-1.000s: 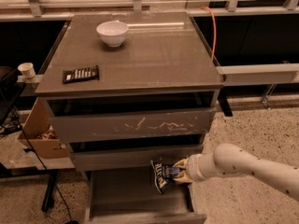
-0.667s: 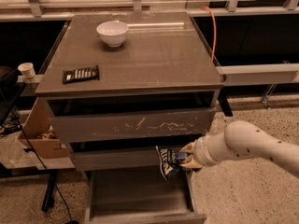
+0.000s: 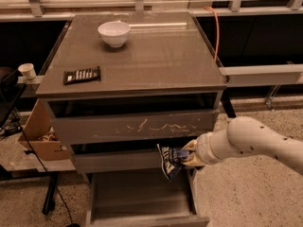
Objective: Pick blue chip bag from bottom drawer and place on counter
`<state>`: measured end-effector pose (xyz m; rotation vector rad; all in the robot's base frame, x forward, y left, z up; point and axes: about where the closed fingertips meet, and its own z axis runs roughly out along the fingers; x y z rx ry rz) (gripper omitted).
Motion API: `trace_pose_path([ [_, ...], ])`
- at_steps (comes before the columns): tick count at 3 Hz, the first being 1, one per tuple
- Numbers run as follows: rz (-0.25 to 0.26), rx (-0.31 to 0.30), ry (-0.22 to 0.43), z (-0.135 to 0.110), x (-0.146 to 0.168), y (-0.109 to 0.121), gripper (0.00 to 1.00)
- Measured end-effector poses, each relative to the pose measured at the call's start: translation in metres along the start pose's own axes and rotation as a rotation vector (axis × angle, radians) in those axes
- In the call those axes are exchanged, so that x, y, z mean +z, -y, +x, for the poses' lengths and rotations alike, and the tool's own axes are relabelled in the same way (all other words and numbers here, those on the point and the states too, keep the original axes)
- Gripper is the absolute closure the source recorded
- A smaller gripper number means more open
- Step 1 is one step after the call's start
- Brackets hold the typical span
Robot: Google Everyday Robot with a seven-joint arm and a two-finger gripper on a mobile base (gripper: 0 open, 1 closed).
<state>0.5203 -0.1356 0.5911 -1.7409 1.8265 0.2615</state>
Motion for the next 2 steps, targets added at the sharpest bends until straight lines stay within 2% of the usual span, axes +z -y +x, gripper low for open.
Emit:
trace_pose_path([
  [1, 0.006, -0.021, -0.031, -0.062, -0.066, 0.012, 1.00],
  [2, 0.087, -0.094, -0.094, -0.138, -0.160, 0.032, 1.00],
])
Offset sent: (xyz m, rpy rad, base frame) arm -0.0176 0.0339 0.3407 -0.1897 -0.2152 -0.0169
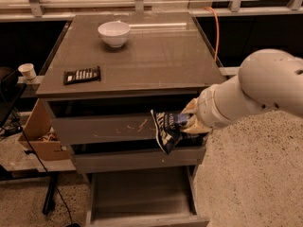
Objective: Pick blue chip bag from bottom drawer and place on counter
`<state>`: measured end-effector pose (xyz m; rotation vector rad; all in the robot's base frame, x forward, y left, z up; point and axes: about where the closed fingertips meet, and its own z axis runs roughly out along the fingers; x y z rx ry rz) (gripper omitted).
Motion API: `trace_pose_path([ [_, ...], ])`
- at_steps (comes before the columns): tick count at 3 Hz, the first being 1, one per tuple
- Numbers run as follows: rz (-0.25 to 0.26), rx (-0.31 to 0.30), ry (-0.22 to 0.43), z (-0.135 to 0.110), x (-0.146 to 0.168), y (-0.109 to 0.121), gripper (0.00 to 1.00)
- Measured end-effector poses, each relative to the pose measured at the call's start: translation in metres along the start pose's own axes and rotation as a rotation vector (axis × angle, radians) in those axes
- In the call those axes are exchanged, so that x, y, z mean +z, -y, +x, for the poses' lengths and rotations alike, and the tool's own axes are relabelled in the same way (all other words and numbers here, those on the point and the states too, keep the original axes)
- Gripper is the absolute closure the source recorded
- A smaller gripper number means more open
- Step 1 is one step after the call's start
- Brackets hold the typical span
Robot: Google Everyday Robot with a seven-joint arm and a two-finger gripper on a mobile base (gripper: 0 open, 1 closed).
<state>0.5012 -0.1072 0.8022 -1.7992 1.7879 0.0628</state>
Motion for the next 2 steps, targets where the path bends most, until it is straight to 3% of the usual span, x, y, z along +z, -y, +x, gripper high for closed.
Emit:
trace_pose_path([
  [2, 0.004, -0.001, -0.002, -0.008, -0.010, 0.007, 1.00],
])
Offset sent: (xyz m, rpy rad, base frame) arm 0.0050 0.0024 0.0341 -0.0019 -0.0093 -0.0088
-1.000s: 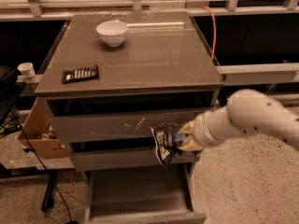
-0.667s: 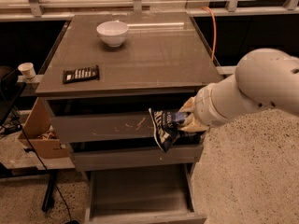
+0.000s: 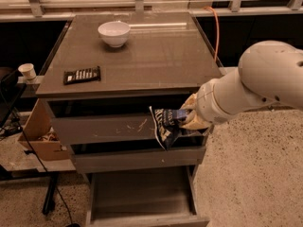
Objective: Pick blue chip bag from bottom drawer and place on counter
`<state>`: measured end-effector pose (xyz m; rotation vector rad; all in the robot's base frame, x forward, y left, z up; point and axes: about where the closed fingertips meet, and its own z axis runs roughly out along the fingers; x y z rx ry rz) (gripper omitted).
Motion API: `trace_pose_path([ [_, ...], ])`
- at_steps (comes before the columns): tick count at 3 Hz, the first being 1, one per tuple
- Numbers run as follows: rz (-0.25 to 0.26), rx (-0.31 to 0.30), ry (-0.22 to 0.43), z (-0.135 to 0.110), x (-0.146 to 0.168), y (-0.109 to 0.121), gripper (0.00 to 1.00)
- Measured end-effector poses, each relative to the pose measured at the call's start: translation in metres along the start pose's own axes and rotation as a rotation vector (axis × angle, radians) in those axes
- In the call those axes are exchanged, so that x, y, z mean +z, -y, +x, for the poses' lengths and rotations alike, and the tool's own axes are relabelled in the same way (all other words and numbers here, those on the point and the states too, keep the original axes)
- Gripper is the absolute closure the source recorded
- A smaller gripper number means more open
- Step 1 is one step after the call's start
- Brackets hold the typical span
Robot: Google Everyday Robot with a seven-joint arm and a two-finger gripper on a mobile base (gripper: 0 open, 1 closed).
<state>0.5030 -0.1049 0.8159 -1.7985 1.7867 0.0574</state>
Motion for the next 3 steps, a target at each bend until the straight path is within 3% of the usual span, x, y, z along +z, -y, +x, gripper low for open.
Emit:
trace_pose_path([
  [1, 0.052, -0.003, -0.018, -0.031, -0.046, 0.032, 1.00],
  [2, 0.094, -0.017, -0.033, -0.052, -0.072, 0.060, 1.00],
  [3, 0.149, -0.076, -0.009, -0.073, -0.073, 0.097, 1.00],
])
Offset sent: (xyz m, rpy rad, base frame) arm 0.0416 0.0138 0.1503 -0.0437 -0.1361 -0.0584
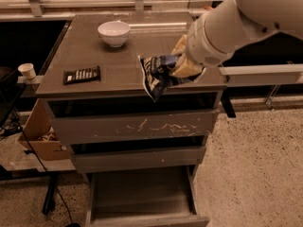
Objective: Pick blue chip bag from bottom drawer and place on counter
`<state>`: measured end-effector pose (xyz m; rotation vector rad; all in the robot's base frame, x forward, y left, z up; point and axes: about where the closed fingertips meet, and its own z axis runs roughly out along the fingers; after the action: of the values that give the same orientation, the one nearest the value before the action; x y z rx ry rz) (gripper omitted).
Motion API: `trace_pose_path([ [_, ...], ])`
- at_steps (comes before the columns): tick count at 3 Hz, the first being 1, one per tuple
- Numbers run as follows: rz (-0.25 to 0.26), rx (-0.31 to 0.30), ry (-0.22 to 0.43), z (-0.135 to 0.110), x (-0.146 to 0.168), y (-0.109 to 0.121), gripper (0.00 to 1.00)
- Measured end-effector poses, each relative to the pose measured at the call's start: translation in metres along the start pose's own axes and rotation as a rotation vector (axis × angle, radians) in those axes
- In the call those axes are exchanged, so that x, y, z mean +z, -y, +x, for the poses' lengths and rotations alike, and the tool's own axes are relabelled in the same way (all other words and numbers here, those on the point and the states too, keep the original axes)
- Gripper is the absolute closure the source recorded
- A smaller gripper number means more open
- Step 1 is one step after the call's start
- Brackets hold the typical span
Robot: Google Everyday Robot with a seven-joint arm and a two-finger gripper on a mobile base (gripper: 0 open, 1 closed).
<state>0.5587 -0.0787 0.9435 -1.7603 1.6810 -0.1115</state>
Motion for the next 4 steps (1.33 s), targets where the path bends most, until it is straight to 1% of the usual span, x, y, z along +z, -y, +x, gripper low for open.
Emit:
trace_pose_path([
  [1, 0.053, -0.059, 0.044, -0.021, 0.019, 0.039, 1.00],
  [2, 0.085, -0.099, 0.082, -0.040, 0.039, 0.072, 1.00],
  [3, 0.085, -0.099, 0.082, -0.040, 0.039, 0.072, 1.00],
  [4, 0.084, -0.085, 0.078, -0.039, 0.042, 0.070, 1.00],
])
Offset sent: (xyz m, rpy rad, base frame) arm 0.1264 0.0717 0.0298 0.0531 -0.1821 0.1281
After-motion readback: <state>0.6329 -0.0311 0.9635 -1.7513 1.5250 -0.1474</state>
